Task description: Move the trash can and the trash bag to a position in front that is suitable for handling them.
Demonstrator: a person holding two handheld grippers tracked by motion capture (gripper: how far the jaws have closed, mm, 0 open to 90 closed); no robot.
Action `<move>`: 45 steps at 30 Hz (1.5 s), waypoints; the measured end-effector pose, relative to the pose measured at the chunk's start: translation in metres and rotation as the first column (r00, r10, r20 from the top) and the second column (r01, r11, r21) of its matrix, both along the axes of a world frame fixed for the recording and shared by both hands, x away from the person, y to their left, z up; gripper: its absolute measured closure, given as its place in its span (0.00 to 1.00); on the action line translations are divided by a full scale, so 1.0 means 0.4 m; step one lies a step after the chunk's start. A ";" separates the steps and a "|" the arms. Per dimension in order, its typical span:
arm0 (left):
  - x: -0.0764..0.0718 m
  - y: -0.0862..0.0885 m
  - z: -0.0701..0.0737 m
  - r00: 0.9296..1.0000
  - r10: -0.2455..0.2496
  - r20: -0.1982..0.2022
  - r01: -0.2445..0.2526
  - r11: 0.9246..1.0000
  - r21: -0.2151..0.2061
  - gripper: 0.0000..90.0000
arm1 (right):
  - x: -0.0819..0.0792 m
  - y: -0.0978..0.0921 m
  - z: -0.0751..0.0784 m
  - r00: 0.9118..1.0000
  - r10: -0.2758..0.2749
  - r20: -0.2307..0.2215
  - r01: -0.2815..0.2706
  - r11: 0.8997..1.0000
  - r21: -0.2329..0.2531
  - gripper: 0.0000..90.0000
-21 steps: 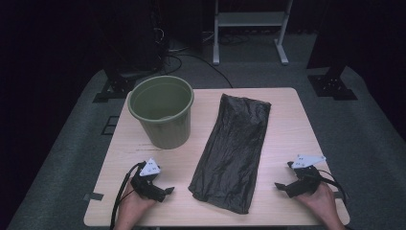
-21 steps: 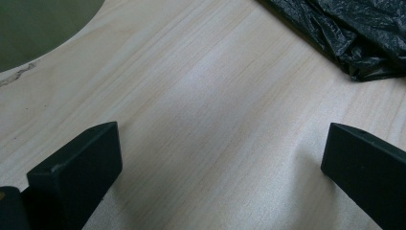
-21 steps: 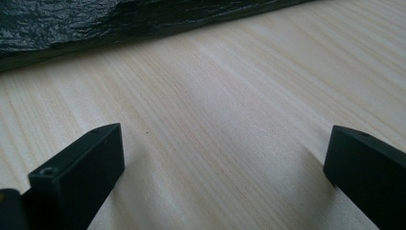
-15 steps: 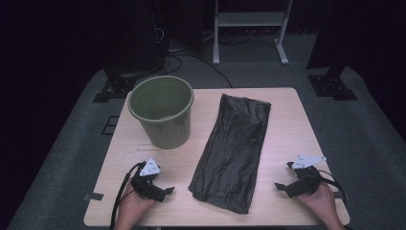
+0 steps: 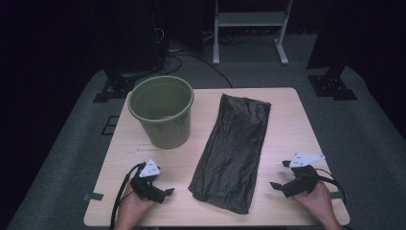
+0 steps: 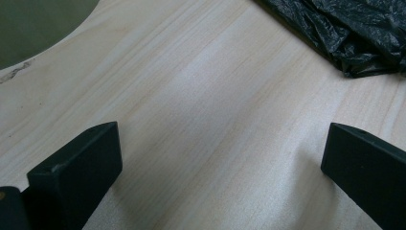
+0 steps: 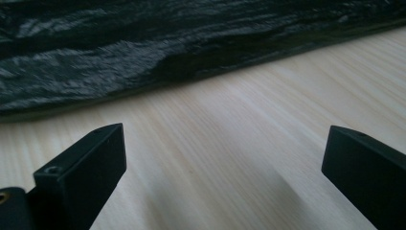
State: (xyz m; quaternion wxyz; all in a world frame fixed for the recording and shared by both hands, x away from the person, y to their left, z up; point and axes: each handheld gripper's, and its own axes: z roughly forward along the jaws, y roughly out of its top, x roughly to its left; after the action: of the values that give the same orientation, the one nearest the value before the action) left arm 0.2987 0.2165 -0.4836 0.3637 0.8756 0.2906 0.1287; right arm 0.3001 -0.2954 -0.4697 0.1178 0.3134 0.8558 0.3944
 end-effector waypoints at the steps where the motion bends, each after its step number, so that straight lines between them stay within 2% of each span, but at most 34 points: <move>1: 0.000 0.000 0.000 1.000 0.000 0.000 0.000 1.000 -0.001 0.00 | -0.003 0.012 0.006 1.000 0.015 -0.002 -0.015 1.000 0.014 0.05; 6: 0.000 0.000 0.000 1.000 0.000 0.000 0.000 1.000 0.000 0.00 | -0.008 0.035 0.015 0.999 0.042 0.003 -0.042 0.999 0.013 0.07; 7: 0.000 0.000 0.000 1.000 -0.001 0.000 0.001 1.000 0.000 0.00 | -0.008 0.044 0.017 0.999 0.052 -0.005 -0.052 0.998 0.034 0.08; 11: 0.000 0.000 0.000 1.000 -0.001 0.000 0.001 1.000 0.000 0.00 | -0.009 0.064 0.022 0.998 0.065 -0.001 -0.065 0.998 0.017 0.09; 13: 0.000 0.000 0.000 1.000 -0.001 0.000 0.001 1.000 0.000 0.00 | -0.010 0.090 0.026 0.996 0.087 0.001 -0.087 0.996 0.007 0.09; 27: 0.000 0.000 0.000 1.000 0.000 -0.001 0.000 1.000 0.000 0.00 | -0.009 0.166 0.018 0.988 0.151 -0.017 -0.151 0.989 -0.003 0.09; 29: 0.000 0.000 0.000 1.000 0.000 -0.001 0.000 1.000 0.000 0.00 | -0.007 0.176 0.012 0.985 0.170 -0.029 -0.170 0.985 0.021 0.14; 32: 0.000 0.000 0.000 1.000 0.000 -0.001 0.000 1.000 0.000 0.00 | -0.002 0.184 0.004 0.983 0.177 -0.037 -0.177 0.984 0.027 0.14; 36: 0.000 0.000 0.000 1.000 0.000 -0.001 0.000 1.000 0.000 0.00 | 0.006 0.193 -0.011 0.985 0.168 -0.048 -0.168 0.986 0.011 0.21; 38: 0.000 0.000 0.000 1.000 0.000 -0.001 0.000 1.000 0.000 0.00 | 0.010 0.198 -0.022 0.985 0.164 -0.050 -0.165 0.986 -0.014 0.27; 43: 0.000 0.000 0.000 1.000 -0.001 -0.001 0.001 1.000 0.000 0.00 | 0.010 0.198 -0.025 0.988 0.153 -0.024 -0.154 0.987 -0.038 0.37; 44: 0.000 0.000 0.000 1.000 -0.001 -0.001 0.001 1.000 0.000 0.00 | 0.006 0.198 -0.026 0.989 0.151 0.001 -0.150 0.987 -0.055 0.43; 45: 0.000 0.000 0.000 1.000 -0.001 -0.001 0.001 1.000 0.000 0.00 | 0.006 0.198 -0.026 0.989 0.151 0.001 -0.150 0.987 -0.055 0.43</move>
State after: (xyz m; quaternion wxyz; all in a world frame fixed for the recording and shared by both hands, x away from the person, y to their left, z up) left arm 0.2987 0.2166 -0.4836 0.3638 0.8757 0.2903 0.1282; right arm 0.3027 -0.2160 -0.4801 0.0987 0.2435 0.8871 0.3794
